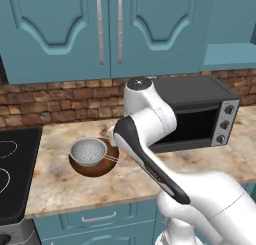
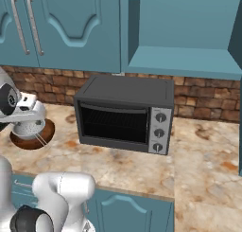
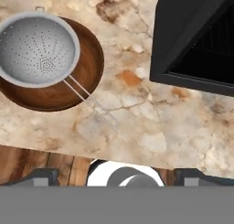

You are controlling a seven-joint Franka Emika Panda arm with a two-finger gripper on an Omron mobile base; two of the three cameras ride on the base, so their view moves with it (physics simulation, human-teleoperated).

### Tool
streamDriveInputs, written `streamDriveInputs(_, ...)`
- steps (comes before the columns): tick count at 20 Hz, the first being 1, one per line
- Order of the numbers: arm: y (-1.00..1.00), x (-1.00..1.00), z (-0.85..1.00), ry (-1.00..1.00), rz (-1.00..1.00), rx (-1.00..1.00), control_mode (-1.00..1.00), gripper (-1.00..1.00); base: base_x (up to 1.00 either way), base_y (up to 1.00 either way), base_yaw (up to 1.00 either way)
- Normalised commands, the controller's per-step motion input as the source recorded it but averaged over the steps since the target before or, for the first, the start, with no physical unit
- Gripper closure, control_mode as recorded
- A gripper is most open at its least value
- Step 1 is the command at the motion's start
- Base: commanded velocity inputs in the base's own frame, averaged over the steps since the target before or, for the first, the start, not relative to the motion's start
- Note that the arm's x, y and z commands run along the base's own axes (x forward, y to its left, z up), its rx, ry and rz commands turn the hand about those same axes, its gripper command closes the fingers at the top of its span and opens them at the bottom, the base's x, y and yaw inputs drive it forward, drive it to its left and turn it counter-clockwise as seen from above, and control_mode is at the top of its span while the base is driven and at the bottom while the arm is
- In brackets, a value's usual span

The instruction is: Open the cabinet and setup a tea strainer by placing it in the bowl upright.

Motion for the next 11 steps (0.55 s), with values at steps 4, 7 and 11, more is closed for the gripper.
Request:
streamDriveInputs(4, -1.0, -0.08, 0.33, 0.05, -0.35, 0.24, -1.0, -1.0, 0.0, 0.0, 0.0)
streamDriveInputs(7, -1.0, 0.0, 0.28, 0.1, -0.23, 0.19, -1.0, -1.0, 0.0, 0.0, 0.0)
streamDriveInputs(11, -1.0, 0.0, 0.01, 0.04, -0.07, 0.21, -1.0, -1.0, 0.0, 0.0, 0.0)
